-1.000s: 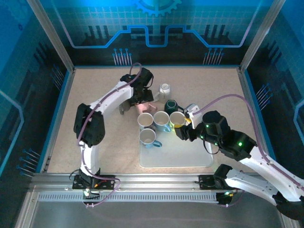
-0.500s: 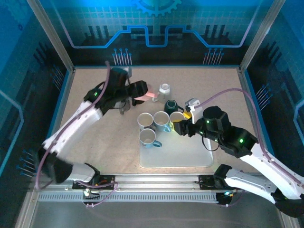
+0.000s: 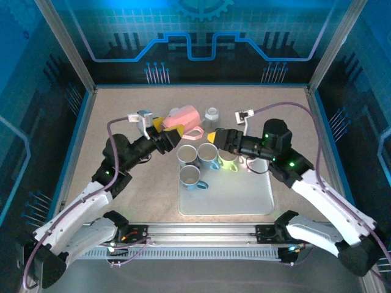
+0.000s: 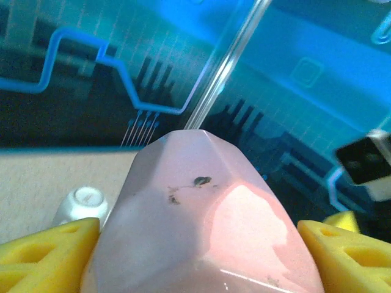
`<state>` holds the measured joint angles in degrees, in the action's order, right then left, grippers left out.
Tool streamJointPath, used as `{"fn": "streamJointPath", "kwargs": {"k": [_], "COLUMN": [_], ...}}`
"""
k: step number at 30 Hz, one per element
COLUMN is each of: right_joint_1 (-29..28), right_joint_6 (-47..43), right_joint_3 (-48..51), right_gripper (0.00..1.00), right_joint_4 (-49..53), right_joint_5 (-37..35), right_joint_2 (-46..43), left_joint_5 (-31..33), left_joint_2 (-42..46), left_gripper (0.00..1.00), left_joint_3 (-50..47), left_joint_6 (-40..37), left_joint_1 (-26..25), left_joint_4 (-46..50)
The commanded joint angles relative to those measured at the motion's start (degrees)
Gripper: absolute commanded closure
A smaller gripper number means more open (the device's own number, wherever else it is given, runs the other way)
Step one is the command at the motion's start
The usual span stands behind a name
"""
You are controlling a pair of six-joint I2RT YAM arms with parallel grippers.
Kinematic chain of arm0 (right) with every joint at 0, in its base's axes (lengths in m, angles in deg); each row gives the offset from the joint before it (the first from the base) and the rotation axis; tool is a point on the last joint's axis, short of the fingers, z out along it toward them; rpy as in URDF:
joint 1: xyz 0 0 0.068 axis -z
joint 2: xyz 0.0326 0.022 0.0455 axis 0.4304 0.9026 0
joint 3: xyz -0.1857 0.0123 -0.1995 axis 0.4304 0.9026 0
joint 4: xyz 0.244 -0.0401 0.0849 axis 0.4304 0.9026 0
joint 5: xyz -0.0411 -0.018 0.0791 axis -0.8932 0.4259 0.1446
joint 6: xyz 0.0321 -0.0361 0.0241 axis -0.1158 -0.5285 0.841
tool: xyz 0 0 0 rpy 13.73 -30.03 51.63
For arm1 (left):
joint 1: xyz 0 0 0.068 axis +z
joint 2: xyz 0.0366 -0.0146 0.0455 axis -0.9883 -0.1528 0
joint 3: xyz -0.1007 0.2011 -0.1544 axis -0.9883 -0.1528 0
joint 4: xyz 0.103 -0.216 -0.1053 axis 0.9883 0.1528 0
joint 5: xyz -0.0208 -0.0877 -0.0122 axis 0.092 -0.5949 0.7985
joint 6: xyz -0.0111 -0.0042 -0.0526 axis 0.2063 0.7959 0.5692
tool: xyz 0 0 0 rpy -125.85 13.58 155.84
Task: Turn the mug right side up
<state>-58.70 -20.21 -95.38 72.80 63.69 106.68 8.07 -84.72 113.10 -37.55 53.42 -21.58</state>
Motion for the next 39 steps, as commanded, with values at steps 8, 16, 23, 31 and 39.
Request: {"fn": "streamJointPath", "kwargs": {"k": [8, 16, 23, 31, 39], "right_joint_1": [-0.3, -1.7, -2.9, -3.5, -2.6], "right_joint_6": [12.4, 11.2, 11.8, 17.6, 9.6], "right_joint_3": [0.1, -0.6, -0.2, 1.5, 2.1], "right_gripper": [0.37, 0.44, 0.52, 0.73, 0.88], "right_joint_4": [-20.2, -19.4, -20.6, -26.9, -14.4], "right_joint_5": [23.1, 22.3, 20.7, 19.0, 17.0], "right_joint_2": [5.8, 7.0, 8.0, 10.5, 5.8], "left_joint_5": [-10.0, -13.8, -15.3, -16.6, -8.2], "left_joint_2": [5.2, 5.2, 5.5, 6.0, 12.5], "left_gripper": [0.5, 0.51, 0.5, 0.48, 0.04], "left_joint_3": [0.5, 0.6, -0.1, -0.7, -4.3], "left_joint_6": [-7.2, -7.7, -7.0, -8.7, -9.5], "left_joint_1": [0.3, 0.3, 0.2, -1.3, -2.2], "left_joint_4": [-12.4, -11.4, -10.9, -7.1, 0.6]}}
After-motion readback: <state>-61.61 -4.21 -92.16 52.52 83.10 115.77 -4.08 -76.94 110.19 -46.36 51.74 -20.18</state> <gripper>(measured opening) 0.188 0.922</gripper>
